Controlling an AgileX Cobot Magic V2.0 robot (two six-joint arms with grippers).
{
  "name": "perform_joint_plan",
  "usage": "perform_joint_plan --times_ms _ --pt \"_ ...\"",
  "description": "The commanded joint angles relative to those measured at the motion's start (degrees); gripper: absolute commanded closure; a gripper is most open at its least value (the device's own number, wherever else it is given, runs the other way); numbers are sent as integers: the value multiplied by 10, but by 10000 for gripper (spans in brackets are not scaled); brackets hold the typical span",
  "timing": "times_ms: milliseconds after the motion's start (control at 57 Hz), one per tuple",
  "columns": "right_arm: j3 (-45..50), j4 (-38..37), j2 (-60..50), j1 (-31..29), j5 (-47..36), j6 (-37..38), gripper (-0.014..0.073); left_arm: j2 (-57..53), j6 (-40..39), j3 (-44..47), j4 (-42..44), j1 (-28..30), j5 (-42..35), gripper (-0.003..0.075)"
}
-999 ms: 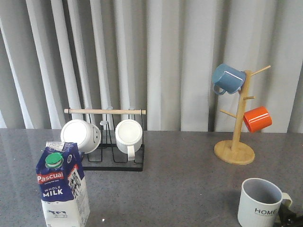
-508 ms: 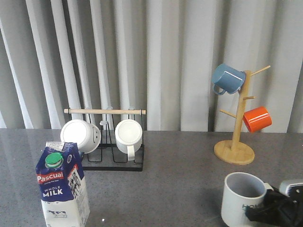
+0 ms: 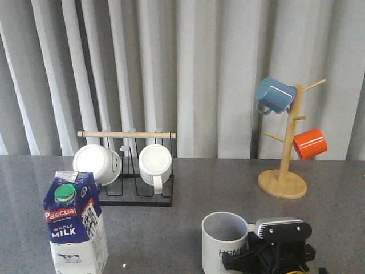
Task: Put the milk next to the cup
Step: 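Grasp the mug with the right gripper and slide it toward the milk carton, then open the right gripper and withdraw it from the mug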
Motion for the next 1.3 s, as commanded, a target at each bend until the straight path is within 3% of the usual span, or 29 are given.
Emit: perform_joint_plan --times_ms 0,351,771,1280 --pt "-14 10 -3 3 -57 -4 599 -3 -1 -20 -1 -3 -44 229" --pt "5 -4 11 1 -89 -10 534 -3 -1 -20 -1 -3 -44 229" --pt "37 -23 -3 1 -93 -18 249 -3 -1 -20 -1 -3 -44 229" --pt "167 -66 -108 1 -116 -15 235 -3 -1 -20 -1 -3 -44 229"
